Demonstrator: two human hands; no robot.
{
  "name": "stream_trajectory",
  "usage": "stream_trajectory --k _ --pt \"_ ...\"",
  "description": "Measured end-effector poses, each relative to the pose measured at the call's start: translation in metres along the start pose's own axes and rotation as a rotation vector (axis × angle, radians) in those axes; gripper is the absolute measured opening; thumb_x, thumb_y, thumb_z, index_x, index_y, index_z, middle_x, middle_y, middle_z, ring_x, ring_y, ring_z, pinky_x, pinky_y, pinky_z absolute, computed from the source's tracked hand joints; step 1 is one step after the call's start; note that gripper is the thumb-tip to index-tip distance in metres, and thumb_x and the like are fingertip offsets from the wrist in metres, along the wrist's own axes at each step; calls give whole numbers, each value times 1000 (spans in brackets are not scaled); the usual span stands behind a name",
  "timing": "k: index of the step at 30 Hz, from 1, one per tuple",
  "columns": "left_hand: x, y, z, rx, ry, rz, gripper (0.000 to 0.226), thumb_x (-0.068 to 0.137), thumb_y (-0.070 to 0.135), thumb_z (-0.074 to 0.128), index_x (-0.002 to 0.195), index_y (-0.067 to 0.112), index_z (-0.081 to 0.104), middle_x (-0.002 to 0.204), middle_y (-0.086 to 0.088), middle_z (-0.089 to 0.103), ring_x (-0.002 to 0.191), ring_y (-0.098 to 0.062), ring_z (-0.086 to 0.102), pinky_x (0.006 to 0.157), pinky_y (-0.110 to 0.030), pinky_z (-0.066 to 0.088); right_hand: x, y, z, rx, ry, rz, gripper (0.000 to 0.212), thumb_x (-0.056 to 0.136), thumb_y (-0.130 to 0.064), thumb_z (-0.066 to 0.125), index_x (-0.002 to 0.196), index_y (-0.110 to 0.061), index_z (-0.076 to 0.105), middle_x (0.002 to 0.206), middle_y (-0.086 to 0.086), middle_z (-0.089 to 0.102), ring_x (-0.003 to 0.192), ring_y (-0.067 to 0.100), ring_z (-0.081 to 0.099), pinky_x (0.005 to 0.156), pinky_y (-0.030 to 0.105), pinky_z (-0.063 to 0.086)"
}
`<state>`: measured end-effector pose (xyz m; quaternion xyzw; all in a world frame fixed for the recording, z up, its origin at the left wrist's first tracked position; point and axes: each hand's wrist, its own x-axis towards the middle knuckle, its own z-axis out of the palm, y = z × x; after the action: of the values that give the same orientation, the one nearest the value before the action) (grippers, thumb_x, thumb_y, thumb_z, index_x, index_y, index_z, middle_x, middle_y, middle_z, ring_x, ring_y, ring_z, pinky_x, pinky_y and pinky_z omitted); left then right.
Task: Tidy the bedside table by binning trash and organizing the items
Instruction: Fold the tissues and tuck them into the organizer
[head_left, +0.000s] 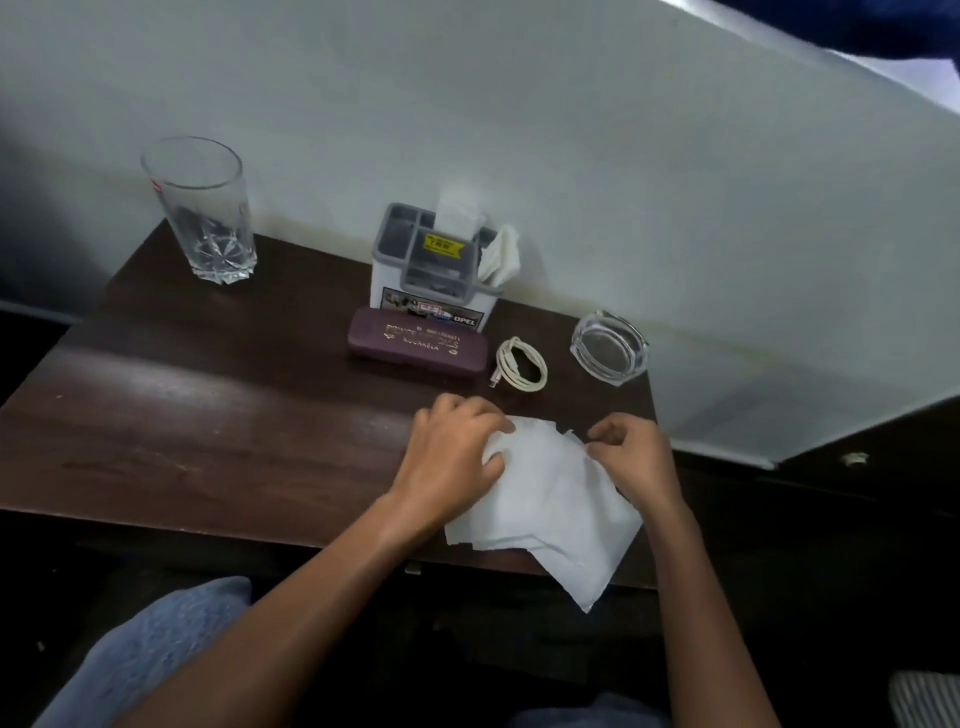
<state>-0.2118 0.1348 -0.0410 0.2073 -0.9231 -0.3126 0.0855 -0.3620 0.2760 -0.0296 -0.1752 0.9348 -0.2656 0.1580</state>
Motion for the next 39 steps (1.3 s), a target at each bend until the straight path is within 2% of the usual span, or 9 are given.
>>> stream_trajectory --k 3,8,16,21,24,28,31,35,39 --pt "-6 8 15 158 -139 94 56 91 40 48 143 29 32 155 9 23 145 -16 9 115 -41 6 -1 4 -5 -13 -64 -12 16 74 -6 66 68 -21 64 70 2 66 69 17 60 60 26 44" --pt "-11 10 23 279 -366 71 74 94 52 34 151 21 -3 158 3 -17 144 -20 -22 110 -55 -19 -2 5 -3 -23 -76 -42 18 74 -3 67 65 -17 62 64 2 61 64 15 56 55 24 41" --pt "-12 8 24 332 -401 68 73 95 52 30 151 20 -5 157 3 -21 142 -18 -26 108 -57 -22 -1 2 -17 173 3 -35 11 74 1 67 69 -9 66 66 3 61 60 12 53 54 22 42" --pt "-4 8 22 116 -188 53 70 93 58 27 151 22 9 159 7 -5 142 -11 -24 107 -53 -27 -8 -17 -31 466 -61 -143 20 75 6 65 67 -12 61 73 9 64 69 16 56 67 28 46" --pt "5 13 8 -446 -36 -93 73 84 61 43 147 26 27 156 11 17 145 -4 -4 115 -42 -13 -15 -30 -32 629 -165 -151 20 75 7 65 68 -11 60 72 11 61 68 19 55 64 30 46" --pt "4 20 -14 -1116 -92 -256 46 84 40 62 125 19 59 127 0 62 117 -9 57 98 -24 46 -20 -45 -31 858 -359 -144 14 68 -1 65 67 -14 60 66 6 57 63 19 53 60 30 44" --pt "0 22 -16 -1207 -153 -272 39 77 39 66 106 12 69 107 -11 71 101 -24 67 89 -35 53 -21 -51 -27 888 -342 -142 14 68 -3 64 65 -16 61 63 2 57 61 16 53 60 30 43" --pt "2 19 -16 -1138 -135 -304 32 79 31 68 98 5 70 92 -9 71 84 -21 67 76 -33 52 -23 -54 -24 833 -236 -127 16 72 -1 66 68 -16 63 68 3 60 68 19 55 63 33 46" --pt "5 17 -14 -1202 -91 -389 31 83 24 67 96 -4 67 95 -19 69 85 -29 65 81 -43 51 -25 -61 -21 844 -146 -117 19 79 5 63 78 -14 64 75 4 64 75 22 58 69 35 49"
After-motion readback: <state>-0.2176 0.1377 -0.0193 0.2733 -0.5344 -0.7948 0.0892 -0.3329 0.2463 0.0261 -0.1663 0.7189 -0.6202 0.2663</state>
